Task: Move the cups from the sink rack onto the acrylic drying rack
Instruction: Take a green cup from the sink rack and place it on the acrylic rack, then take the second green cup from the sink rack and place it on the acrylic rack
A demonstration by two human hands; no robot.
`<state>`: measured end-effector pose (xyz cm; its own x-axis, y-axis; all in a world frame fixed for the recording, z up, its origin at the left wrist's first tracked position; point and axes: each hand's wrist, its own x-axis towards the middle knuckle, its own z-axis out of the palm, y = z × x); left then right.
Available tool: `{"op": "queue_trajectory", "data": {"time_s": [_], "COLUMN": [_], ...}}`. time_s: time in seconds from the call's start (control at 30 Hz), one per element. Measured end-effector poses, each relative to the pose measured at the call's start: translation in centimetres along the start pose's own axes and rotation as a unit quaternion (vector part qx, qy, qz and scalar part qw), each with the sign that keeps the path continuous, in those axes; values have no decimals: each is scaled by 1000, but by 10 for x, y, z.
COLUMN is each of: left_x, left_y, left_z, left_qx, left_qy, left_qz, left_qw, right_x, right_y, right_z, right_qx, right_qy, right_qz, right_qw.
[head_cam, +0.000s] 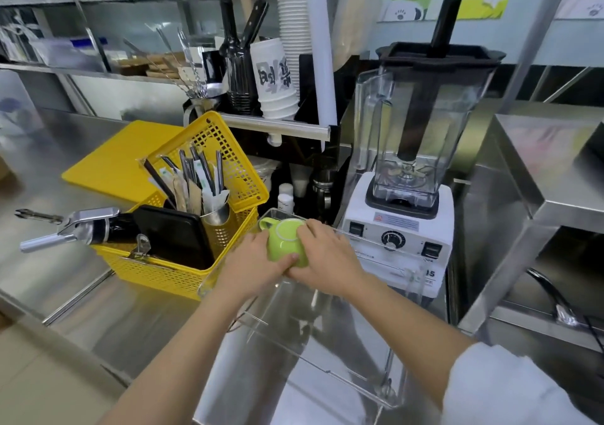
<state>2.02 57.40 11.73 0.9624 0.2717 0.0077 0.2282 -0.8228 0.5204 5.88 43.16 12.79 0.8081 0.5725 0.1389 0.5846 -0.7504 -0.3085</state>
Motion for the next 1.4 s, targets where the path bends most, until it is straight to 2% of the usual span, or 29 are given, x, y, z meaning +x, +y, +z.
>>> {"op": "queue_trajectory", "data": {"time_s": [0.1, 0.2, 0.27, 0.37, 0.53, 0.77, 0.9, 1.0, 1.13, 1.27, 1.4], "left_x": [-3, -14, -23, -36, -61, -113, -140, -157, -176, -193, -198], "left_y": [15, 51, 80, 119, 187, 282, 333, 361, 386, 400, 399], "left_z": [-6, -4, 6, 30, 84, 183, 238, 278, 329, 368, 404], "left_qx": [72, 73, 59, 37, 6, 18, 28, 34, 74, 112, 74], "left_qy": [26, 72, 68, 39, -33, -122, -185, -246, -293, -329, -367], "left_qz": [38, 113, 174, 240, 294, 369, 388, 373, 360, 351, 286], "left_qw": [996, 988, 981, 969, 955, 921, 902, 894, 883, 870, 882], "right_x": [-13, -37, -58, -95, -170, -292, -359, -402, -448, -479, -486], "right_y": [5, 20, 36, 72, 142, 240, 286, 315, 342, 358, 359], "right_z": [-21, -46, -57, -66, -85, -102, -104, -98, -83, -63, -57], "right_qx": [-3, 29, 35, 19, -3, -9, 12, 26, 35, 46, -2], "right_qy": [-34, 10, 23, 41, 82, 81, 95, 112, 77, 89, 97], "right_qz": [-2, 7, 16, 51, 135, 265, 358, 422, 498, 541, 560], "right_qw": [999, 1000, 999, 998, 987, 961, 929, 899, 863, 835, 823]}}
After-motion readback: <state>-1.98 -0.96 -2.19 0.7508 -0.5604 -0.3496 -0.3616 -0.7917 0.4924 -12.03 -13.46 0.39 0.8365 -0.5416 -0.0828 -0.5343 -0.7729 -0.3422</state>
